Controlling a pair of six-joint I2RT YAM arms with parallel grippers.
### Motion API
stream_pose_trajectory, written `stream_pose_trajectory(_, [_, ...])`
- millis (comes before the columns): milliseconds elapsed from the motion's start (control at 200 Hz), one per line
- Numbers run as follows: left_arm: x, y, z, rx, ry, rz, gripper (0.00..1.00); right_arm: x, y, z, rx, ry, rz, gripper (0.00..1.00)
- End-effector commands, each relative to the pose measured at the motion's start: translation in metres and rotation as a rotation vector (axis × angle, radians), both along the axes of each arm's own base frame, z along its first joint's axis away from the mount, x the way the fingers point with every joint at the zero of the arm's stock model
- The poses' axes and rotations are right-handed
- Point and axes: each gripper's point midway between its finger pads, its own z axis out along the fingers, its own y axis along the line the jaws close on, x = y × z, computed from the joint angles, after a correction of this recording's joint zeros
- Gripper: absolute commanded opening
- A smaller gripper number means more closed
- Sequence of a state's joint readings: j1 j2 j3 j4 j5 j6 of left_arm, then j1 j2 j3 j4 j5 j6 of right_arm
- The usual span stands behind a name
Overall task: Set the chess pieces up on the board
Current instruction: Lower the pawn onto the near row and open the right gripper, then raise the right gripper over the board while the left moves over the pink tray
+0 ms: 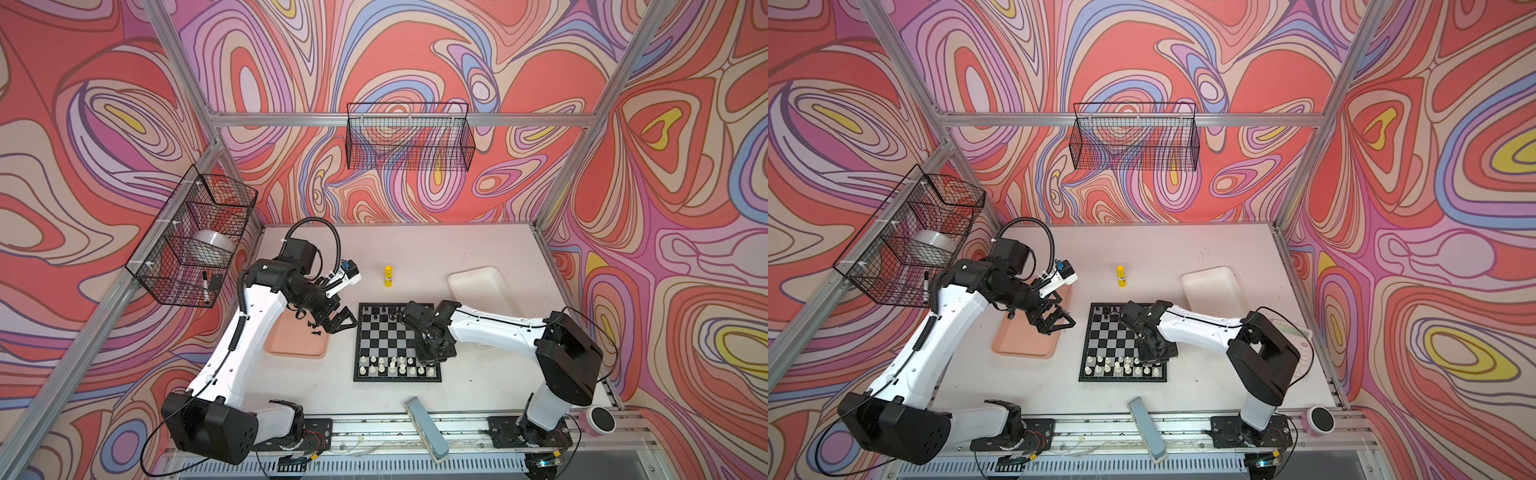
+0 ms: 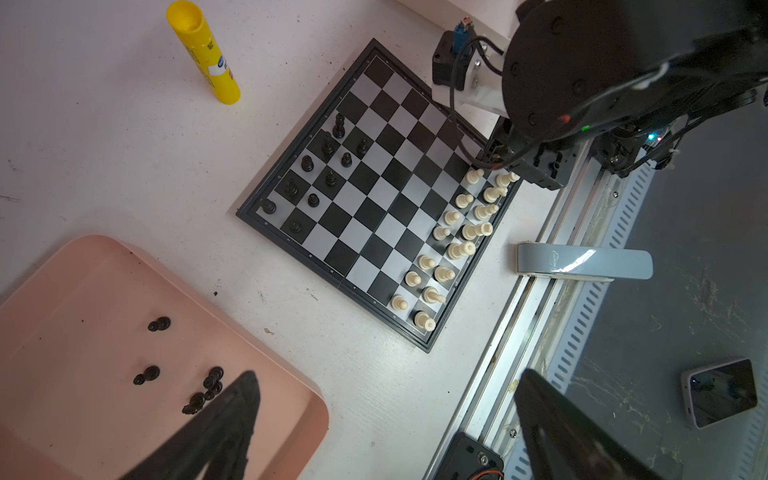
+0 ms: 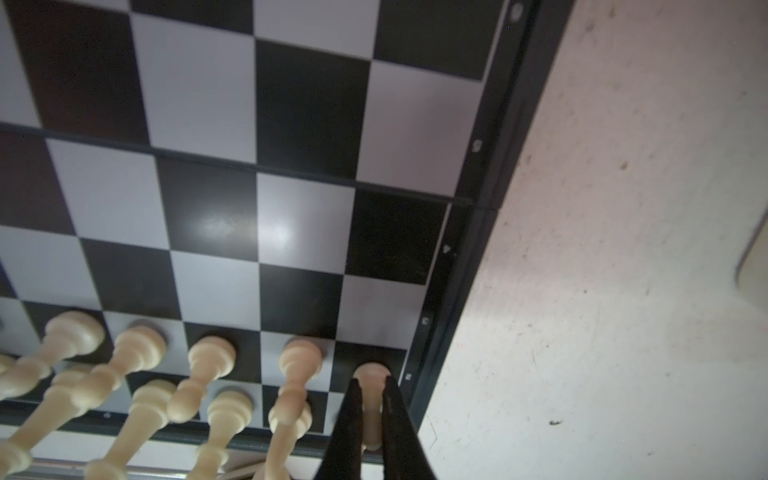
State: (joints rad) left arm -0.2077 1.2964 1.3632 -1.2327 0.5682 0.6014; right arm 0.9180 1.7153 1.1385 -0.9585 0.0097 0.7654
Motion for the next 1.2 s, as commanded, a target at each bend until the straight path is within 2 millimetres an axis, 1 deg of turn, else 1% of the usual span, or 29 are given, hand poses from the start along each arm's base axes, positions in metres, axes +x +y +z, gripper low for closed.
stream_pose_trajectory(0, [-0.007, 0.001, 0.001, -0.011, 0.012, -0.004, 0.97, -0.001, -0.001, -0.008, -0.013, -0.001, -0.005, 0.1])
stream_pose_trajectory(220, [-0.006, 0.001, 0.002, -0.009, 0.013, -0.004, 0.97, 0.003, 0.0, 0.003, -0.014, -0.021, 0.0, 0.18])
stream_pose_trajectory(541, [-0.006, 0.002, 0.002, -0.004, 0.006, -0.003, 0.97, 0.006, 0.002, 0.02, 0.0, -0.038, 0.007, 0.21])
stream_pose_trajectory(806, [-0.003, 0.003, 0.002, 0.007, 0.005, -0.002, 0.97, 0.014, 0.011, 0.051, 0.031, -0.073, 0.04, 0.23])
stream_pose_trajectory(977, [0.0, 0.006, 0.0, 0.009, 0.015, 0.025, 0.97, 0.025, 0.012, 0.069, 0.016, -0.111, 0.06, 0.24])
stream_pose_trajectory(1092, [0.002, 0.008, 0.003, 0.007, 0.005, 0.039, 0.97, 0.033, 0.011, 0.083, 0.012, -0.141, 0.068, 0.24])
stream_pose_trajectory(1192, [0.007, 0.013, 0.004, -0.001, 0.001, 0.075, 0.97, 0.044, 0.011, 0.101, 0.028, -0.183, 0.072, 0.24])
